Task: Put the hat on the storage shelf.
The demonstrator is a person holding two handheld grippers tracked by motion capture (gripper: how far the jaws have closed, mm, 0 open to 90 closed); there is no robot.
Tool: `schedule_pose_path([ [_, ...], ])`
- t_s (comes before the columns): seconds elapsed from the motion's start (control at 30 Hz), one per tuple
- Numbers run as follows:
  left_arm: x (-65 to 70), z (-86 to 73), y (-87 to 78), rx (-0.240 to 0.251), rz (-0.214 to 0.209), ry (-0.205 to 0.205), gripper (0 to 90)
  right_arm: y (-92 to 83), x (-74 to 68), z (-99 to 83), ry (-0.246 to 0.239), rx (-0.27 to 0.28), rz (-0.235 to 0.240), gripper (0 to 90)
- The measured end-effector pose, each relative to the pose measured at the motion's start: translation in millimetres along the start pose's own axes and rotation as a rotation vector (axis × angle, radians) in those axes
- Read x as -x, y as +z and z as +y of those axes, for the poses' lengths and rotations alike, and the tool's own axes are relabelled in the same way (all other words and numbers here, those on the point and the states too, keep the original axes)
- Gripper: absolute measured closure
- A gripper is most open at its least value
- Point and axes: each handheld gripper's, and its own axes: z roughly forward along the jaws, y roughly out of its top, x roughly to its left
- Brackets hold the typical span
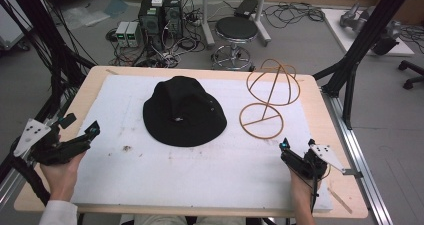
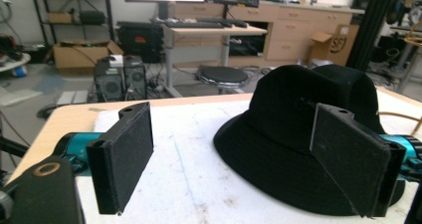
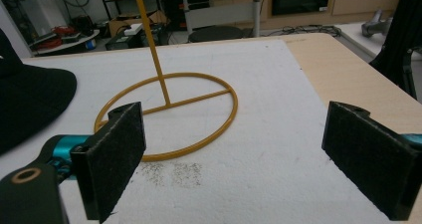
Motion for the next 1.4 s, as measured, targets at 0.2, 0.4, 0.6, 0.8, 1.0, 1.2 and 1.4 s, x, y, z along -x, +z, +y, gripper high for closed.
schedule_pose_path([
  [0.2, 8.1, 15.9, 18.5, -0.049, -0.042, 0.005, 17.4, 0.7, 0.3, 0.0, -0.001, -0.003, 0.002, 9.3],
  [0.4, 21.1, 24.0, 37.1, -0.084, -0.099, -0.025, 16.8, 1.4, 1.0, 0.3, -0.001, 0.002, 0.004, 9.3],
  [0.6, 37.8, 22.5, 64.8, -0.148, -0.114, 0.001, 16.5, 1.3, 0.8, 0.3, 0.000, -0.003, 0.006, 9.3],
  [0.8, 46.8, 23.1, 88.9, -0.202, -0.112, 0.012, 16.4, 1.7, 0.3, 0.6, -0.009, 0.002, 0.009, 9.3],
  [1.0, 57.5, 22.2, 111.9, -0.253, -0.115, 0.047, 16.4, 3.5, -0.6, 1.1, -0.021, -0.002, 0.010, 9.3],
  [1.2, 72.2, 25.1, 130.7, -0.274, -0.148, 0.068, 16.7, 3.1, -0.3, 1.2, -0.019, 0.000, 0.007, 9.3],
  [1.4, 90.0, 22.9, 150.5, -0.314, -0.169, 0.114, 17.1, 2.6, -2.0, 1.6, -0.026, 0.004, 0.008, 9.3],
])
